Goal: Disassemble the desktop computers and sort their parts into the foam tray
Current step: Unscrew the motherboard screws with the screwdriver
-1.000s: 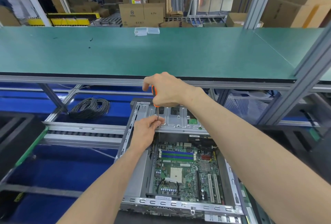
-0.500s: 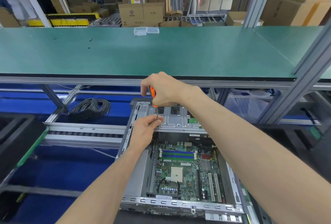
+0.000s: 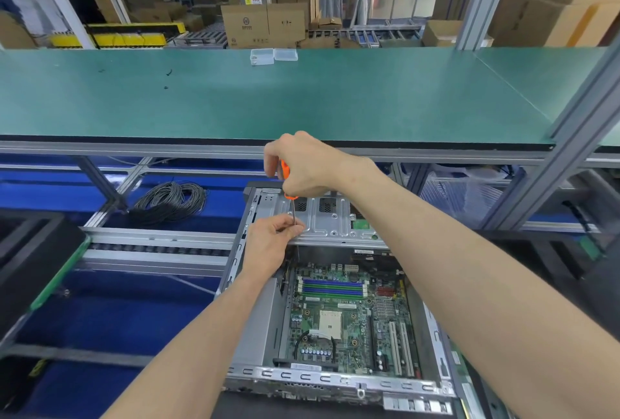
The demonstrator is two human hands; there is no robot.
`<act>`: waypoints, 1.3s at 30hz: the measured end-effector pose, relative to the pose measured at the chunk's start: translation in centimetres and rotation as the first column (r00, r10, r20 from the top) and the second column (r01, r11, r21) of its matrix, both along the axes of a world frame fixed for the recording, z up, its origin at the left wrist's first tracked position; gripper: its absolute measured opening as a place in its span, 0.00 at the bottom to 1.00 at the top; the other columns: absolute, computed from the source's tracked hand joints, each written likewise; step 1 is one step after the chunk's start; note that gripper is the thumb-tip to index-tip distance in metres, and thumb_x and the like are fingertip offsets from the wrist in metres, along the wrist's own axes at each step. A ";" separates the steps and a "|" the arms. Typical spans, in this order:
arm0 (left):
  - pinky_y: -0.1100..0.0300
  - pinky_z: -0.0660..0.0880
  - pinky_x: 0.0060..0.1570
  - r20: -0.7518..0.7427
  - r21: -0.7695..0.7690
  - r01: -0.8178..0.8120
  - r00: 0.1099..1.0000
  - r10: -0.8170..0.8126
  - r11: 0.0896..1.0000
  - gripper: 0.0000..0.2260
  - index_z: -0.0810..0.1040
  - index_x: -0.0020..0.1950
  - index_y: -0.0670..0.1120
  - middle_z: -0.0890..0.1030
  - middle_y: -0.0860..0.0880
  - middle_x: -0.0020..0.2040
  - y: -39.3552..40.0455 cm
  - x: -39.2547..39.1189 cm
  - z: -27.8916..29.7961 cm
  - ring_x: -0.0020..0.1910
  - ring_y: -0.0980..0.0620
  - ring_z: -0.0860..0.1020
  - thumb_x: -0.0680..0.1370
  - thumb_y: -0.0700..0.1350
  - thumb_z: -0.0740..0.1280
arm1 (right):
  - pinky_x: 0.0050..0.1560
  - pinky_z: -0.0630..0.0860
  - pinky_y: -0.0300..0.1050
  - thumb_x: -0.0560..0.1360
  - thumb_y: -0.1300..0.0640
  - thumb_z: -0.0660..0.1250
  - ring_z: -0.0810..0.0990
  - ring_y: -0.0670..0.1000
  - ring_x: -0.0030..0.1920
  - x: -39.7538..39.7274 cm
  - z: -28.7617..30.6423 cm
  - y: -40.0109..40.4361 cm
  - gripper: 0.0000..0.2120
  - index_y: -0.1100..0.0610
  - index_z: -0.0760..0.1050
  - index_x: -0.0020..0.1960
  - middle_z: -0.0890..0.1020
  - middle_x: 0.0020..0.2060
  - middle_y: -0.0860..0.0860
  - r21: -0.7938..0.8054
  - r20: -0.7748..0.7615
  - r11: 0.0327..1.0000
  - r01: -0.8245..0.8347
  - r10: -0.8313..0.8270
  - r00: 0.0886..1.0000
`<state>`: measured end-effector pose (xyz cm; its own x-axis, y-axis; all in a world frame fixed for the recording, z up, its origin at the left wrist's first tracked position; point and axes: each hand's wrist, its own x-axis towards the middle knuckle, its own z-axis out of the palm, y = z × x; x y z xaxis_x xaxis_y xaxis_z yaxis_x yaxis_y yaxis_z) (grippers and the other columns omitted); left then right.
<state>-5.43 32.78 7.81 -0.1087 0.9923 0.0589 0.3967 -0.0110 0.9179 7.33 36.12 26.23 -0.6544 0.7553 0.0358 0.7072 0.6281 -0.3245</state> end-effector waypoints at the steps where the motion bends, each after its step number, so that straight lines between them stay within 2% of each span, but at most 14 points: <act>1: 0.52 0.80 0.51 0.000 -0.004 0.002 1.000 -0.002 1.000 0.06 0.86 0.42 0.52 0.85 0.55 0.38 0.0 0.0 0.0 0.41 0.55 0.82 0.77 0.42 0.73 | 0.34 0.66 0.42 0.68 0.62 0.66 0.74 0.51 0.42 0.3 0.0 0.0 0.12 0.53 0.76 0.51 0.74 0.37 0.45 -0.017 -0.018 1.000 0.003 -0.004 1.000; 3: 0.52 0.80 0.53 0.016 -0.012 -0.001 1.000 0.002 1.000 0.06 0.86 0.43 0.52 0.86 0.55 0.39 0.0 0.0 -0.1 0.43 0.55 0.83 0.77 0.42 0.73 | 0.36 0.64 0.45 0.71 0.53 0.67 0.76 0.55 0.43 0.2 -0.4 0.0 0.08 0.52 0.73 0.49 0.74 0.38 0.48 0.058 -0.011 0.994 0.094 -0.093 0.996; 5: 0.50 0.80 0.55 0.039 -0.021 -0.009 0.999 0.010 1.000 0.05 0.87 0.45 0.51 0.86 0.55 0.40 0.1 0.0 -0.2 0.44 0.55 0.84 0.77 0.41 0.73 | 0.40 0.64 0.49 0.78 0.44 0.63 0.72 0.59 0.42 -0.2 -0.9 -0.1 0.13 0.53 0.68 0.47 0.68 0.37 0.50 0.208 0.049 0.962 0.177 -0.191 0.980; 8: 0.49 0.80 0.56 0.039 -0.022 -0.007 0.999 0.007 1.000 0.06 0.87 0.45 0.52 0.86 0.55 0.41 0.1 -0.1 -0.2 0.45 0.54 0.84 0.77 0.41 0.73 | 0.42 0.65 0.51 0.81 0.51 0.60 0.70 0.61 0.43 -0.8 -1.0 0.0 0.10 0.57 0.68 0.48 0.63 0.36 0.51 0.215 0.052 0.962 0.171 -0.186 0.981; 11: 0.50 0.81 0.54 0.022 -0.007 -0.008 1.000 0.008 1.000 0.06 0.87 0.44 0.53 0.86 0.56 0.40 0.1 -0.1 -0.3 0.43 0.57 0.84 0.76 0.42 0.74 | 0.42 0.73 0.52 0.76 0.59 0.61 0.73 0.62 0.45 -0.7 -1.0 0.4 0.06 0.58 0.73 0.51 0.67 0.38 0.52 0.146 0.060 0.983 0.108 -0.118 0.991; 15: 0.50 0.81 0.53 0.015 0.001 -0.018 1.000 0.018 1.000 0.04 0.87 0.44 0.51 0.86 0.55 0.39 0.1 -0.1 -0.4 0.42 0.55 0.83 0.76 0.42 0.74 | 0.35 0.69 0.41 0.68 0.64 0.63 0.75 0.49 0.40 0.2 -0.5 0.2 0.10 0.53 0.75 0.46 0.73 0.36 0.46 0.021 -0.007 0.999 0.031 -0.031 1.000; 18: 0.50 0.81 0.55 0.039 -0.009 -0.022 0.999 0.022 1.000 0.03 0.87 0.46 0.50 0.86 0.54 0.40 0.1 0.0 -0.3 0.43 0.54 0.84 0.76 0.42 0.75 | 0.37 0.67 0.44 0.71 0.56 0.66 0.76 0.53 0.41 0.3 -1.0 -0.1 0.05 0.53 0.75 0.47 0.74 0.37 0.47 0.070 -0.045 0.996 0.060 -0.057 0.997; 21: 0.51 0.81 0.55 0.047 -0.013 -0.029 0.998 0.029 1.000 0.03 0.87 0.46 0.49 0.86 0.54 0.40 0.1 0.2 -0.3 0.43 0.54 0.84 0.75 0.42 0.75 | 0.41 0.65 0.50 0.80 0.42 0.61 0.70 0.60 0.41 -0.4 -1.6 -0.2 0.14 0.53 0.67 0.45 0.66 0.36 0.51 0.241 0.053 0.952 0.186 -0.204 0.977; 25: 0.53 0.81 0.54 0.024 -0.010 -0.036 0.999 0.036 0.999 0.03 0.87 0.46 0.48 0.86 0.53 0.39 0.2 0.2 -0.3 0.43 0.53 0.84 0.75 0.41 0.75 | 0.41 0.72 0.52 0.77 0.57 0.61 0.73 0.63 0.45 -0.9 -1.7 0.2 0.04 0.56 0.69 0.51 0.69 0.38 0.53 0.191 0.043 0.972 0.135 -0.146 0.988; 30: 0.63 0.79 0.50 0.016 -0.011 -0.045 0.999 0.045 0.999 0.03 0.88 0.46 0.47 0.86 0.54 0.39 0.2 0.2 -0.3 0.43 0.55 0.84 0.75 0.42 0.76 | 0.35 0.66 0.42 0.65 0.58 0.63 0.75 0.56 0.44 0.0 -1.0 0.3 0.14 0.53 0.75 0.51 0.74 0.38 0.46 0.047 -0.047 0.998 0.039 -0.037 0.998; 32: 0.68 0.77 0.49 0.039 -0.016 -0.048 0.998 0.048 0.999 0.04 0.88 0.48 0.47 0.87 0.54 0.41 0.2 0.3 -0.3 0.43 0.59 0.84 0.75 0.41 0.76 | 0.36 0.65 0.45 0.69 0.51 0.66 0.75 0.57 0.43 0.2 -1.1 0.4 0.09 0.53 0.74 0.48 0.73 0.38 0.47 0.119 -0.024 0.990 0.075 -0.073 0.997; 34: 0.71 0.76 0.46 0.070 -0.010 -0.043 0.997 0.044 0.999 0.04 0.88 0.46 0.49 0.87 0.55 0.40 0.2 0.4 -0.4 0.42 0.61 0.84 0.75 0.40 0.75 | 0.40 0.64 0.49 0.77 0.42 0.64 0.71 0.59 0.41 0.1 -1.3 0.4 0.14 0.53 0.68 0.47 0.67 0.36 0.49 0.238 0.057 0.963 0.128 -0.146 0.988; 36: 0.73 0.76 0.44 0.089 0.003 -0.033 0.995 0.033 0.999 0.08 0.86 0.43 0.53 0.86 0.57 0.39 0.2 0.4 -0.5 0.41 0.61 0.84 0.75 0.39 0.75 | 0.41 0.65 0.50 0.80 0.46 0.63 0.69 0.60 0.41 -0.2 -1.5 0.5 0.11 0.55 0.70 0.50 0.62 0.35 0.49 0.269 0.076 0.956 0.116 -0.141 0.987; 39: 0.74 0.76 0.43 0.088 0.010 -0.028 0.996 0.027 1.000 0.11 0.85 0.42 0.56 0.86 0.58 0.38 0.3 0.3 -0.6 0.40 0.61 0.84 0.75 0.39 0.75 | 0.40 0.73 0.52 0.76 0.58 0.63 0.74 0.62 0.44 -0.2 -1.4 0.5 0.08 0.58 0.72 0.54 0.68 0.38 0.52 0.202 0.067 0.978 0.056 -0.071 0.995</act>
<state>-5.10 33.04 7.17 -0.1412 0.9882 0.0590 0.3147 -0.0117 0.9491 7.08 36.65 24.79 -0.6119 0.7778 0.1432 0.7649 0.6281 -0.1429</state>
